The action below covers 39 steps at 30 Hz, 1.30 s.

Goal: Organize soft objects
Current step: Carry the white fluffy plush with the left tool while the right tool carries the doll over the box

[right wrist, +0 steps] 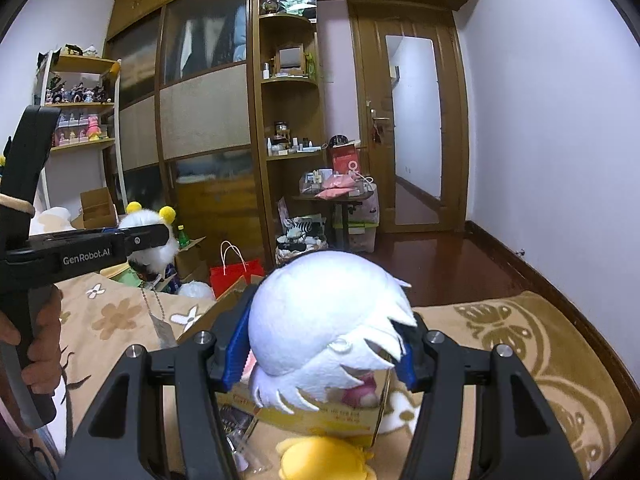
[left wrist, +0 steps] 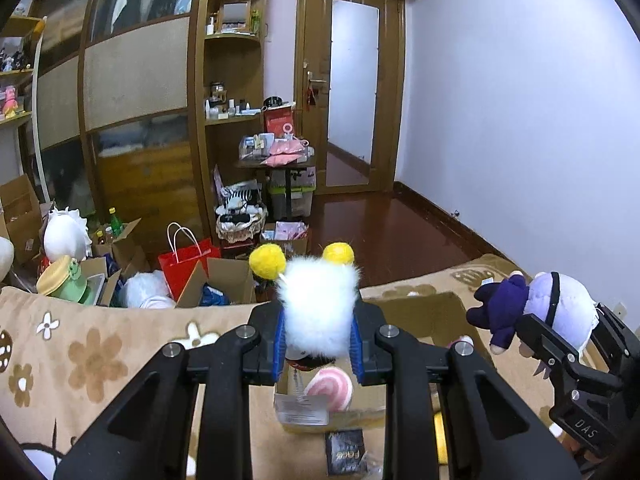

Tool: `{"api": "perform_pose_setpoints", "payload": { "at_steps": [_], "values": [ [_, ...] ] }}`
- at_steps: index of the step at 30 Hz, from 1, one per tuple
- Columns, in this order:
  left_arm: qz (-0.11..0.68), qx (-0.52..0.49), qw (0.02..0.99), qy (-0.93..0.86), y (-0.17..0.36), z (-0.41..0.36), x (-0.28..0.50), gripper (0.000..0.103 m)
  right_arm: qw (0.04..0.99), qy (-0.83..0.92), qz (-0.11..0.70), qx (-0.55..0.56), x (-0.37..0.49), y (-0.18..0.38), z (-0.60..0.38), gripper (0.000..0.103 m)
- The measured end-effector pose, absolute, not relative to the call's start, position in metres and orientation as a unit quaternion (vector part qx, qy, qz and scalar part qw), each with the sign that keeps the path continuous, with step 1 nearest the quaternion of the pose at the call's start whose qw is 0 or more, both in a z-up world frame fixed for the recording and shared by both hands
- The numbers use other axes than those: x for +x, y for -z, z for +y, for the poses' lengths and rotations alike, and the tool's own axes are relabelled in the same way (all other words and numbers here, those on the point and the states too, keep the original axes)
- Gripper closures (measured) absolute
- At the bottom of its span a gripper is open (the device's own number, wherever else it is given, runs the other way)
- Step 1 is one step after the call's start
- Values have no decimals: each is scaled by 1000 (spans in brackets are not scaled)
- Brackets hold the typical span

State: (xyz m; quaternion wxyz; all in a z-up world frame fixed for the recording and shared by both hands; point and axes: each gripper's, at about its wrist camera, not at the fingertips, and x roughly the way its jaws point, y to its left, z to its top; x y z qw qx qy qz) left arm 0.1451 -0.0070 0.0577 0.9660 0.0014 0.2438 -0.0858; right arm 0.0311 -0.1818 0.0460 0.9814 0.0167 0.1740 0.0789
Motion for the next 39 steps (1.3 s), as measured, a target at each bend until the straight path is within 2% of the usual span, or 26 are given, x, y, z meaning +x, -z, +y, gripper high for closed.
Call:
{"api": "perform_pose_setpoints", "payload": {
  "at_steps": [9,18,24,39],
  "values": [
    [274,5,957,101,-33,-23,181,79,979,-84,185,14,63,-36,-184,41],
    [353,-8,931,92,24,-21,215,78,971,-90,218,20,87,0,-184,41],
    [395,18,915,80,50,-25,224,77,966,-104,236,17,94,18,-181,41],
    [426,46,901,71,65,-27,217,76,961,-112,252,16,97,28,-176,38]
  ]
}}
